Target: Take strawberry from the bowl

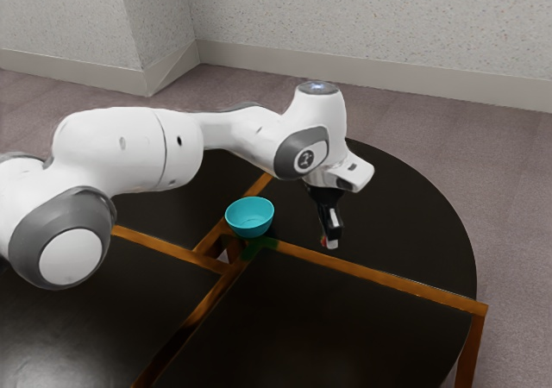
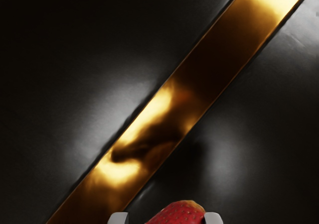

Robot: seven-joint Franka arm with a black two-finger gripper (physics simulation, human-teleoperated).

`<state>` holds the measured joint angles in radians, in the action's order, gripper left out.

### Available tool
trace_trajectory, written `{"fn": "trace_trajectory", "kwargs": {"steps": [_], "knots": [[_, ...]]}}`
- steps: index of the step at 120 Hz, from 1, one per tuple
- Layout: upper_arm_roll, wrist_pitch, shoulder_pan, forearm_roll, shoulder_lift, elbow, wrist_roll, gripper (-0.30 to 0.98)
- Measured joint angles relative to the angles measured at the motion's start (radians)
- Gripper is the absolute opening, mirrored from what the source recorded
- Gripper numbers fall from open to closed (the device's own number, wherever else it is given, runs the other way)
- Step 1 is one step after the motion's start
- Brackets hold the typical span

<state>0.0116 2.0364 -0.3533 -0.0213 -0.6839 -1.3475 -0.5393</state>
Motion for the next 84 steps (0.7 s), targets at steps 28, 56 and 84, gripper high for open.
{"fn": "trace_trajectory", "kwargs": {"steps": [28,56,84], "knots": [[-0.001,0.036,-0.022,-0.002,-0.051,0.000,0.017,0.31],[0.014,0.014,-0.008,-0.006,0.074,-0.020,0.029,0.56],[0.035,-0.142,0.292,-0.018,0.422,-0.145,0.103,0.64]]}}
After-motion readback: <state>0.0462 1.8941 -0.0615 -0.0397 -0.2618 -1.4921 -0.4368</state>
